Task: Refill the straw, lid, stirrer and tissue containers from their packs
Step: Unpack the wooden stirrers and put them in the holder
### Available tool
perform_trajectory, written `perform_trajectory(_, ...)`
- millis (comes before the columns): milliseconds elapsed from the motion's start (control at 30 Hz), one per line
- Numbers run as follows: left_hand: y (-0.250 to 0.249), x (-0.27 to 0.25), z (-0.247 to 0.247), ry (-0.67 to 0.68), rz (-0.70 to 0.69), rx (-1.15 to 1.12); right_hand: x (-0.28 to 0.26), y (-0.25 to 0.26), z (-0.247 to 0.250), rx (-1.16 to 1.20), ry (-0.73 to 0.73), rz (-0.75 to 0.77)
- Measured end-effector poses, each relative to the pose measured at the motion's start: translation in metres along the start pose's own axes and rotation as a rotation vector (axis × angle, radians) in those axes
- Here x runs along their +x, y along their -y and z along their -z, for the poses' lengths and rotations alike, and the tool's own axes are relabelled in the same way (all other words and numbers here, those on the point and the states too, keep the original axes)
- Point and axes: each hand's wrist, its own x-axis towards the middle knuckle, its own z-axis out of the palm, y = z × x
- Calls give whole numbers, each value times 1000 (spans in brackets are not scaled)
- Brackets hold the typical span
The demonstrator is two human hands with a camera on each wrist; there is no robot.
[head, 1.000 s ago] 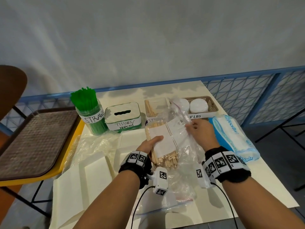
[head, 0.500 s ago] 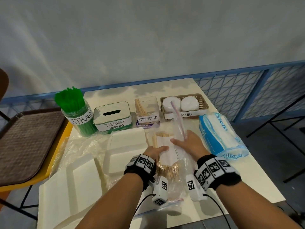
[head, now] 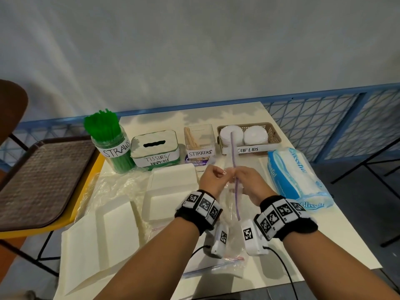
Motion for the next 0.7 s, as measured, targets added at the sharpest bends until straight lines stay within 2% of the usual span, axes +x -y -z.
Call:
perform_trajectory(167,-10,0,3,63,71,-181,0,9,0,-26,-109,113)
perform_trajectory(300,-24,1,6,105,110,-256,4,14,-6,-42,-157,133)
perform_trajectory(533,-32,1,23,169,322,-587,4,14,-4,87,-12,110)
perform_trajectory(700,-28,4,28,148,253,-508,0,16,-6,151,64,15)
